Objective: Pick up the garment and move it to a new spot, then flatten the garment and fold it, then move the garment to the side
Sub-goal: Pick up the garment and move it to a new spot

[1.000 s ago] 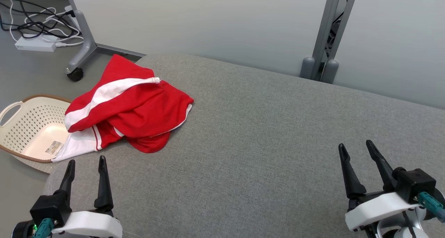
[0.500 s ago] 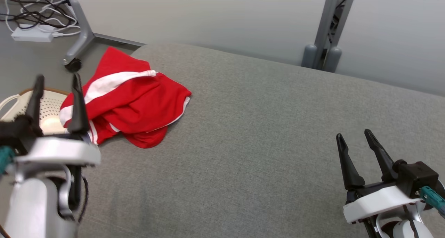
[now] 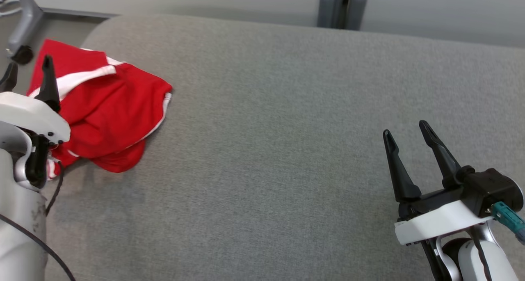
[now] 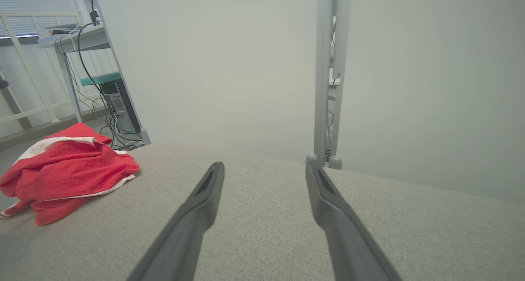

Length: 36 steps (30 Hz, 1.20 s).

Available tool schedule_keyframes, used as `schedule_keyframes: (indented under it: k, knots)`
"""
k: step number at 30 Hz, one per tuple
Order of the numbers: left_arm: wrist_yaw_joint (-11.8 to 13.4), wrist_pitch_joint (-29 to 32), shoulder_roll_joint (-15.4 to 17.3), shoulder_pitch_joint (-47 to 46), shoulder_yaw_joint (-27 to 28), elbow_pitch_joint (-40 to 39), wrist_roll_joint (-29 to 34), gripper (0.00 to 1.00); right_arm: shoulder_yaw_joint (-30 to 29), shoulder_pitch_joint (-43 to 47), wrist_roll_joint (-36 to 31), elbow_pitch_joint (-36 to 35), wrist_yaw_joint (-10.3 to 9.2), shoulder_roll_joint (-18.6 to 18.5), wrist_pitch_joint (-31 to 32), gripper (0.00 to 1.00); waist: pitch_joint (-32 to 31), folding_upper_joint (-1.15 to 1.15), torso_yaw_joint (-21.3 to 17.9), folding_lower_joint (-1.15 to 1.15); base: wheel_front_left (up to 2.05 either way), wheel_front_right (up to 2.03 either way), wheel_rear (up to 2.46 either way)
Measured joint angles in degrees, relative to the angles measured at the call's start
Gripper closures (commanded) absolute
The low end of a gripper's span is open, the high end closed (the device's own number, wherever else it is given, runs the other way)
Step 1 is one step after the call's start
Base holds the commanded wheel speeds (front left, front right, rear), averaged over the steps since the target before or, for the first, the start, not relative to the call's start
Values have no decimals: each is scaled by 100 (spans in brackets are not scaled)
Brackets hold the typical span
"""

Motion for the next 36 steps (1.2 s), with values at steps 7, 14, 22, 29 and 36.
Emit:
schedule_keyframes:
  k: [7,14,22,29,36]
  knots:
    - [-205,488,289,-669,63,1691,-263,0,79,-136,-123,-202,0,0,101,0,546,0,-309,0,0,0,0]
    - [-313,649,614,-1297,25,2892,-356,0,171,-335,-188,-361,0,-2,170,0,1032,0,-478,0,0,0,0]
    - [-296,710,747,-1735,-27,3630,-361,100,129,-441,-214,-421,0,-51,209,0,1278,0,-585,0,0,0,0]
    - [-201,-143,862,-1968,-71,3661,-303,100,0,-433,-215,-408,0,-49,205,0,1219,0,-546,0,0,0,0]
    - [-167,-1091,968,-2175,-74,3384,-270,100,-16,-403,-209,-331,0,-31,192,0,951,0,-437,0,0,0,0]
